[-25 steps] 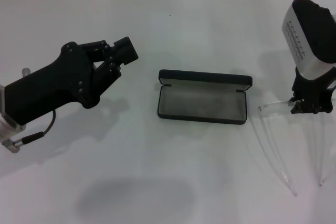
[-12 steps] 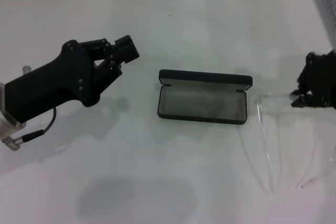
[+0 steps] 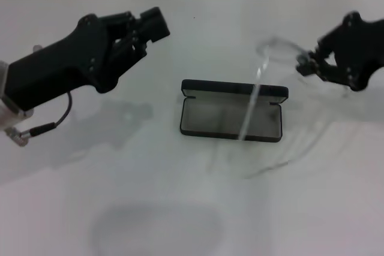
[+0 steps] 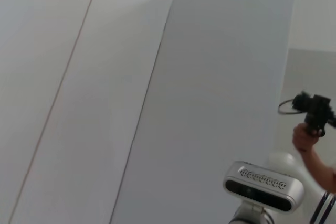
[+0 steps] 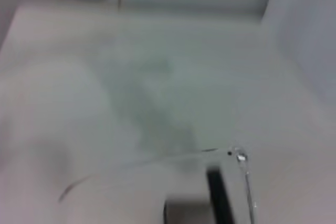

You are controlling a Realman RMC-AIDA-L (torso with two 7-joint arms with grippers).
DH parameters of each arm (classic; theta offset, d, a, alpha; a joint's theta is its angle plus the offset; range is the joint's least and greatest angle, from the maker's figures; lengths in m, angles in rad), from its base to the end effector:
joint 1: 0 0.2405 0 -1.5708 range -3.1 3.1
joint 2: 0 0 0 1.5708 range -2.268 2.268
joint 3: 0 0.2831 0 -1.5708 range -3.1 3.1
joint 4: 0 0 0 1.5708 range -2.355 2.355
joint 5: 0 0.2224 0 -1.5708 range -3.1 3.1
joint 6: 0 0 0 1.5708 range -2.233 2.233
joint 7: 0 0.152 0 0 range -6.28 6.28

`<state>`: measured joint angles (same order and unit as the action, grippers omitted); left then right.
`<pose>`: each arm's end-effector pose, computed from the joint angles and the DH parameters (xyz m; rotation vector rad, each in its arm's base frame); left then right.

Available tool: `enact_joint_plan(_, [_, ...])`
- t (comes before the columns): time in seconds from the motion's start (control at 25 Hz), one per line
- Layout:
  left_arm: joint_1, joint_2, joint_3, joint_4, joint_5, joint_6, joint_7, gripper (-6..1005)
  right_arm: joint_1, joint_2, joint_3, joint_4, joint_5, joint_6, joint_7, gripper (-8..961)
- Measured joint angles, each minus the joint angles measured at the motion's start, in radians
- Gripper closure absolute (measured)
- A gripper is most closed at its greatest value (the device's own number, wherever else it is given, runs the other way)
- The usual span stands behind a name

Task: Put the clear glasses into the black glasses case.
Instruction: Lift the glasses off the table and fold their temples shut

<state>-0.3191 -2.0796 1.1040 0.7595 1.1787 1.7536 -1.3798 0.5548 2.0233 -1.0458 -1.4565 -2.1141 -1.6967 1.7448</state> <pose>-0.2301 0.3066 0.0142 -2.5102 -0.4262 -1.5258 0.1657 0.3754 0.0593 -2.8639 -0.0402 0.0958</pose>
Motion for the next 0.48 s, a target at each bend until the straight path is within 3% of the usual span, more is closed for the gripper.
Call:
enact_joint_plan(0.2, [-0.049,0.0,0.004,-0.007,0.008,0.039,-0.008,896,-0.048,0.0,0.006,0.067,0.226,0.06,-0.08,865])
enact_joint_plan(0.48, [-0.072,-0.007,0.02,-0.022,0.023,0.076,0.004,901,-0.051,-0.006,0.006,0.249,0.453,0.077,-0.207,865])
